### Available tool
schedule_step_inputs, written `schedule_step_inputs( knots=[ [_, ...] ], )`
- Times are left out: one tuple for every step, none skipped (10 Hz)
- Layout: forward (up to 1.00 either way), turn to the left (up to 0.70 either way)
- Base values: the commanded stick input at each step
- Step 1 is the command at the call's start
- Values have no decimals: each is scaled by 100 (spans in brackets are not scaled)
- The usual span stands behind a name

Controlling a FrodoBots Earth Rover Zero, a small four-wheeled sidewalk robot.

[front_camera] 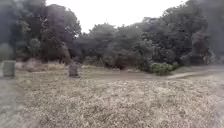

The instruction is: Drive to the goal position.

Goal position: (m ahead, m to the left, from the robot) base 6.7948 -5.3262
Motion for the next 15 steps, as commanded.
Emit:
schedule_step_inputs(
  knots=[
    [0, 0],
    [0, 0],
    [0, 0],
    [0, 0],
    [0, 0],
    [0, 0],
    [0, 0],
    [45, 0],
    [45, 0],
    [45, 0],
    [45, 0],
    [45, 0],
    [45, 0],
    [45, 0],
    [45, 0]
  ],
)
